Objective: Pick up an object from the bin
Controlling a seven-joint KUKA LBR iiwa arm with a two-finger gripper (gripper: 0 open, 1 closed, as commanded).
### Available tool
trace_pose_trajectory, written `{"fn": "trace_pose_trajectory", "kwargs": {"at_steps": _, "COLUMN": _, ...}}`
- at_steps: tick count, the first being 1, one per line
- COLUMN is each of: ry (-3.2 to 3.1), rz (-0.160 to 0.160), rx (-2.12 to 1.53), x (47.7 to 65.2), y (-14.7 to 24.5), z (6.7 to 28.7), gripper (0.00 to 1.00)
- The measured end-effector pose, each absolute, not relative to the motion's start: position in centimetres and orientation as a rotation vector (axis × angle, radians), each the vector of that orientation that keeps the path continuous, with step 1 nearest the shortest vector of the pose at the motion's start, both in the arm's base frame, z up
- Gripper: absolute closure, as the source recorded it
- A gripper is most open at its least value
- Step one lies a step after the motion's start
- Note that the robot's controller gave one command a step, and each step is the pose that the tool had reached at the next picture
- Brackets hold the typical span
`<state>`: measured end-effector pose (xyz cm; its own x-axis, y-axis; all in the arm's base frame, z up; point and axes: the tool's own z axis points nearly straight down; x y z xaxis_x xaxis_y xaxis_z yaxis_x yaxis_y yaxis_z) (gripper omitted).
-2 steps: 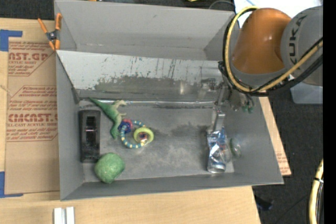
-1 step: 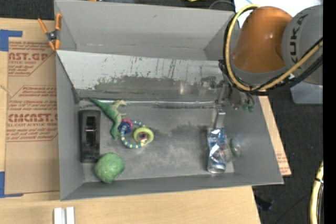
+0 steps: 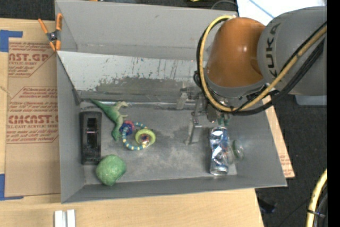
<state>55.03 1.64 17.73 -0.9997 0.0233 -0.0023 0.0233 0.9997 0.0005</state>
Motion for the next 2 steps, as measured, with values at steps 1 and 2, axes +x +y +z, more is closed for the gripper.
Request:
{"fn": "trace_pose_trajectory", "kwargs": {"at_steps": 1, "ry": 3.138, "rz": 0.004, "rx": 0.038, "x": 55.06, "y": 4.38, "z": 17.26, "gripper": 0.0}}
{"fn": "trace_pose_trajectory", "kwargs": {"at_steps": 2, "ry": 3.138, "rz": -0.003, "rx": 0.046, "x": 54.59, "y": 5.1, "z": 16.8, "gripper": 0.0}}
